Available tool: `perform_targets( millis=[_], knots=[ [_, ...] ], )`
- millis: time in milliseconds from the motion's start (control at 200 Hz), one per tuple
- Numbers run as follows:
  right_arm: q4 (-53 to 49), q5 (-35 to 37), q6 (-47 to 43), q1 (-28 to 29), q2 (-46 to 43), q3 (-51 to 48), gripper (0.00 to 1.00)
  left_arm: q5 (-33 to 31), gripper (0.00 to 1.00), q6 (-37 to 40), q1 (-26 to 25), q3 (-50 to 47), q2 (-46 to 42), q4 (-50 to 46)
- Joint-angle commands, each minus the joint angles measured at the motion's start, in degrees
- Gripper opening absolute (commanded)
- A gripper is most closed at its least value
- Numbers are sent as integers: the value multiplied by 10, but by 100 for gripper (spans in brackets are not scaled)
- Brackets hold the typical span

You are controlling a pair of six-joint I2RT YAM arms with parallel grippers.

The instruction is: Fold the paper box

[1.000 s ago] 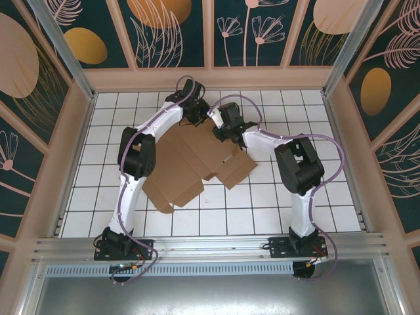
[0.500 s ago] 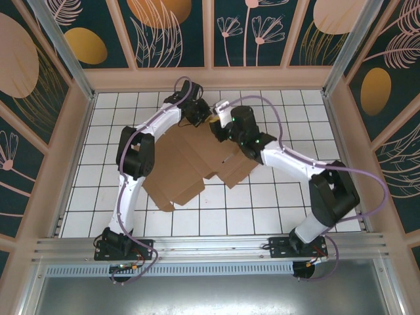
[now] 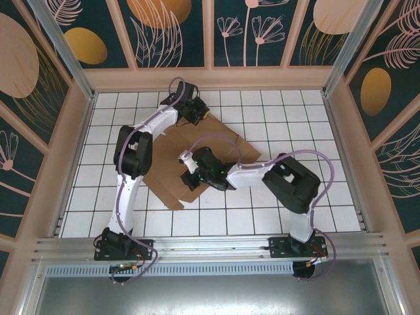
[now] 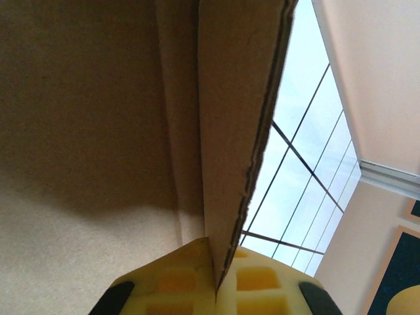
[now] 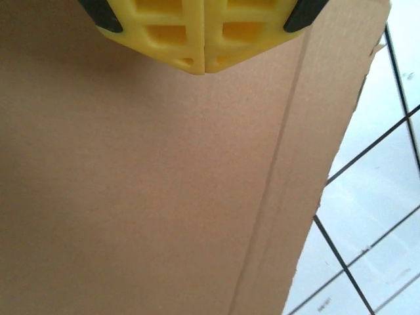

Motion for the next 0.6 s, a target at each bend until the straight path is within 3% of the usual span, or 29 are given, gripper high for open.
perform_targets(
  millis=[0, 410, 596],
  knots=[
    [-42, 19, 27, 7, 31, 44, 0, 12, 0, -17, 7, -12, -29, 25],
    [-228, 179, 25, -58, -2, 3, 0, 2, 0, -32, 35, -108, -111, 88],
    [-255, 226, 35, -91, 0, 1, 0, -14, 0, -29, 39, -151, -151, 109]
  ],
)
